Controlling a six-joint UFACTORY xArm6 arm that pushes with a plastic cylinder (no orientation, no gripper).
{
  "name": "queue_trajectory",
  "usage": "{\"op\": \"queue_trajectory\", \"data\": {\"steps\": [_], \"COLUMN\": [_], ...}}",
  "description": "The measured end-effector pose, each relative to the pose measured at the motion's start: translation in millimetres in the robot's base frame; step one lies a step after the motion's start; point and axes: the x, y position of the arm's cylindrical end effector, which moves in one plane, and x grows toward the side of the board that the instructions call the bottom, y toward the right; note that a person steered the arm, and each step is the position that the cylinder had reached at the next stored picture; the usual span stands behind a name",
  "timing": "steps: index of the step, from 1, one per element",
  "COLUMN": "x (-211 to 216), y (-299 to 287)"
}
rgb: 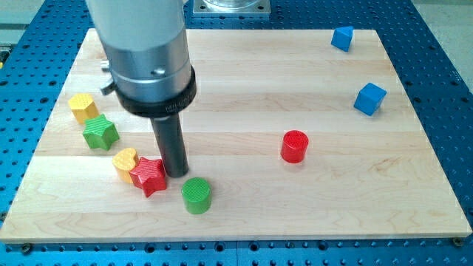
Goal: Slide the red circle to the top right of the green circle
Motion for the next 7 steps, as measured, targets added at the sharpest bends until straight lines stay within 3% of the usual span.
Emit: {"op": "queue_trajectory", "data": {"steps": [1, 2, 3, 4, 7], "x": [-21.0, -83.3, -74.9, -48.6, -24.2], "y": [3.4, 79.7, 208.7, 258.2, 250.3]}}
